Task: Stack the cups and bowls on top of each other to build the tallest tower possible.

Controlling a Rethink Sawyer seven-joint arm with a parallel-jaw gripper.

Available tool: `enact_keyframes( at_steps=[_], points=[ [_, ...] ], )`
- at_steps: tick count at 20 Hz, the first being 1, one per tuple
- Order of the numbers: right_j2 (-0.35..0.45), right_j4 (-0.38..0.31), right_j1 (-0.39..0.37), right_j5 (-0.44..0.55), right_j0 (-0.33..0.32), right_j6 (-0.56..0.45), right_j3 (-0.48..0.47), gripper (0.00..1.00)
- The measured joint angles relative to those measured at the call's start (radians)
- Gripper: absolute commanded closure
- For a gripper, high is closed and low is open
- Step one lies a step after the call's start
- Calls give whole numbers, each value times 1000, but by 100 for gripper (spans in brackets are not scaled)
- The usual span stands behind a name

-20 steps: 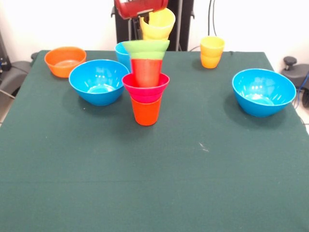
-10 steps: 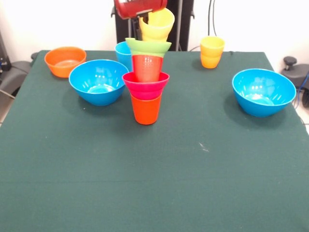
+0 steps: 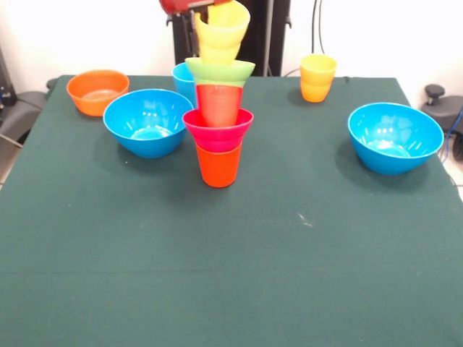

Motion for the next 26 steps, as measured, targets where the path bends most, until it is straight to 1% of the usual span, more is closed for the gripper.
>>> enact_keyframes(
  at_steps=[5, 11, 17, 23, 26],
  points=[
    [21, 13, -28, 0, -20, 0, 0, 100],
    [28, 9, -33, 0, -10, 0, 0, 100],
    [27, -10, -18, -15, 27, 0, 0, 100],
    [27, -21, 11, -59, 69, 0, 0, 100],
    [27, -21, 21, -71, 75, 0, -1, 100]
  ],
)
